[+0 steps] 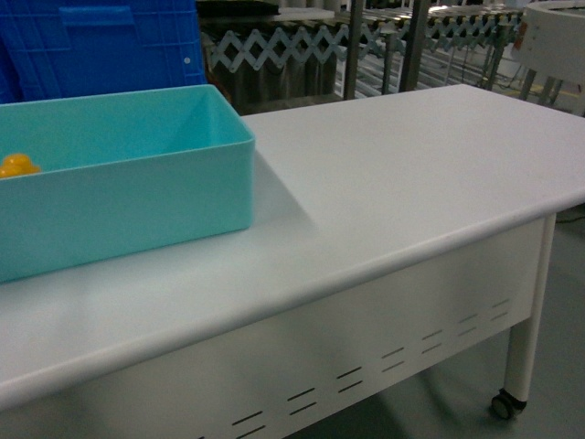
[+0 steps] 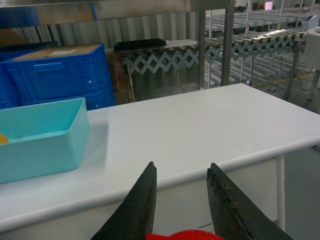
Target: Pick red block from blue box to shelf
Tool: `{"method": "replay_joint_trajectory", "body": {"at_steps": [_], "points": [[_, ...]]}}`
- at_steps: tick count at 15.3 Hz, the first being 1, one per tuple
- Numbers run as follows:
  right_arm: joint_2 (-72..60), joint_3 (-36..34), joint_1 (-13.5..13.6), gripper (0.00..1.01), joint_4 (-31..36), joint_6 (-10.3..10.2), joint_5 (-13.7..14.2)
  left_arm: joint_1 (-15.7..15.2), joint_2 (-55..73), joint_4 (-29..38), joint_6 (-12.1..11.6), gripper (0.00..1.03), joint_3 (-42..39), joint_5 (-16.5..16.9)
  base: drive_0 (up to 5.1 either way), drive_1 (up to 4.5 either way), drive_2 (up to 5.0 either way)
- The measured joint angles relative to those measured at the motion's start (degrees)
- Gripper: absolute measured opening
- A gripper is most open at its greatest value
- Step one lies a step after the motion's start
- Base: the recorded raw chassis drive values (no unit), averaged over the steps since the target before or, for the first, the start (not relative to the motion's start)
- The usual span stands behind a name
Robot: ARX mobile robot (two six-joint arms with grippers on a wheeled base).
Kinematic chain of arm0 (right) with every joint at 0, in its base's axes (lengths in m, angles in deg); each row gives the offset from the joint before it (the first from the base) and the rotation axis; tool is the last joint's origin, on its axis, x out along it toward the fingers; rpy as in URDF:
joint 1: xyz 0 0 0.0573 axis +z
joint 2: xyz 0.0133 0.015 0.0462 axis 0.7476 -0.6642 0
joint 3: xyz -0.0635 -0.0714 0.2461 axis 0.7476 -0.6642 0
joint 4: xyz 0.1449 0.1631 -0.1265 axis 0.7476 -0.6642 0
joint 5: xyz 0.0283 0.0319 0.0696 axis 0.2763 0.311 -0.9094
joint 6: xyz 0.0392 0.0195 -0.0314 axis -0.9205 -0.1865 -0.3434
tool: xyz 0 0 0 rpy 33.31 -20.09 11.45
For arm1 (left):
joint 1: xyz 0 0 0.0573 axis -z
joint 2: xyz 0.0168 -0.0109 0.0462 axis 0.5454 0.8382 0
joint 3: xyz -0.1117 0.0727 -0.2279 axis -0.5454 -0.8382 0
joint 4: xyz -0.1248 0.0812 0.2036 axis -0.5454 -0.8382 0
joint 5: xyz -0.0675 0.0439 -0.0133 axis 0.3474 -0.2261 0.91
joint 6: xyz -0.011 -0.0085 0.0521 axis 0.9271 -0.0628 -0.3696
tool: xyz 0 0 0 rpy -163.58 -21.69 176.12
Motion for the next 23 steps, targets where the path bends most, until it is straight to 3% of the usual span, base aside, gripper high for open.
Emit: {"method": "replay_joint_trajectory", "body": {"at_steps": [23], "points": [[0.0,0.0,0.0,0.26,0.0,0.0,0.0,0.0,0.0,0.0,0.0,0.98,0.0,0.0,-1.8,-1.84,-1.8]]}}
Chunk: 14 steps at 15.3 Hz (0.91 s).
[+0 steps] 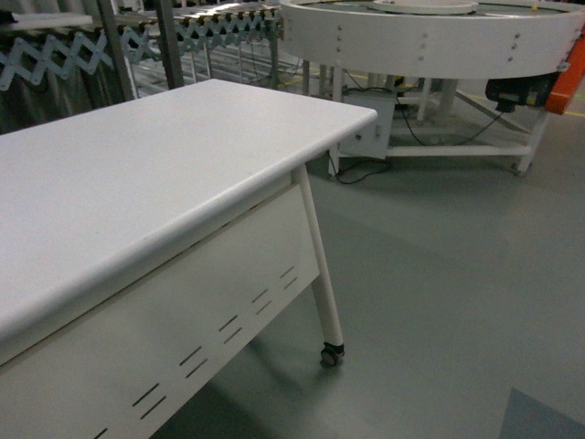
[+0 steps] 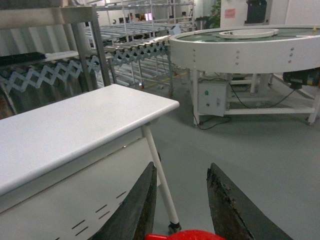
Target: Pick red block from blue box to shelf
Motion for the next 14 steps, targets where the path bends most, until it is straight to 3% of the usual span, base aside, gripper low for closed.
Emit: {"method": "replay_joint_trajectory", "body": {"at_steps": [14], "points": [[0.0,0.0,0.0,0.26,0.0,0.0,0.0,0.0,0.0,0.0,0.0,0.98,0.0,0.0,-1.8,-1.76,-1.8]]}}
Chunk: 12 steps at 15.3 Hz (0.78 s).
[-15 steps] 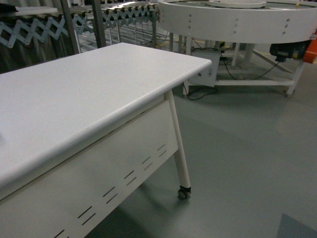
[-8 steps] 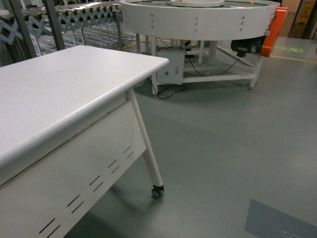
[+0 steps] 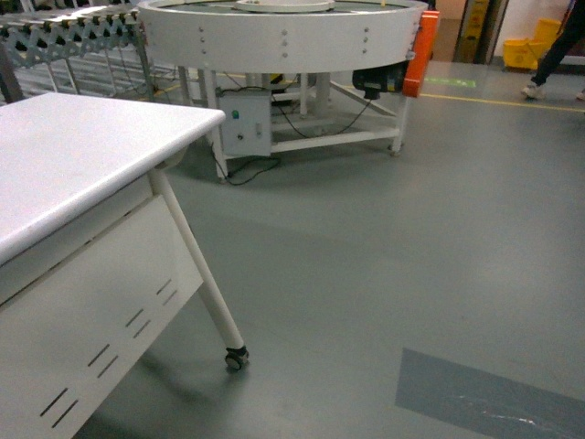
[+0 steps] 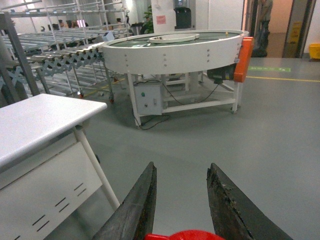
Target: Pick red block from blue box to shelf
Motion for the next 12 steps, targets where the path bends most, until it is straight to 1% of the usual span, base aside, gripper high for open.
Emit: {"method": "replay_joint_trajectory", "body": {"at_steps": [12], "points": [[0.0,0.0,0.0,0.26,0.1,0.0,0.0,0.0,0.0,0.1,0.0,0.98,0.0,0.0,-1.8,-1.77,-1.8]]}}
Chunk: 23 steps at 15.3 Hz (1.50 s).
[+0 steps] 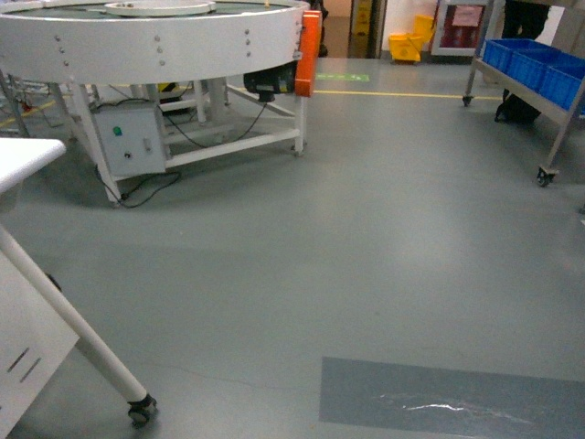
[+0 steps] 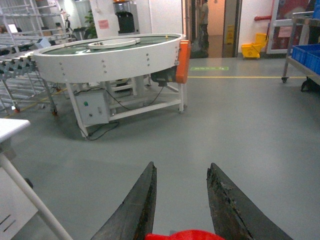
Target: Pick red block from blue box to shelf
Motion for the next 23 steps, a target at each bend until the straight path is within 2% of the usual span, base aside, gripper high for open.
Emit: {"method": "replay_joint_trajectory", "body": {"at_steps": [2,23], "points": [[0.0,0.0,0.0,0.26,0.0,0.0,0.0,0.0,0.0,0.1,0.0,0.98,0.0,0.0,-1.8,-1.77,-1.8],[0.0,0.0,0.3,0.26,0.0,0.0,0.0,0.0,0.0,-0.1,0.0,0.98,0.0,0.0,0.0,4.05,-4.1]]}}
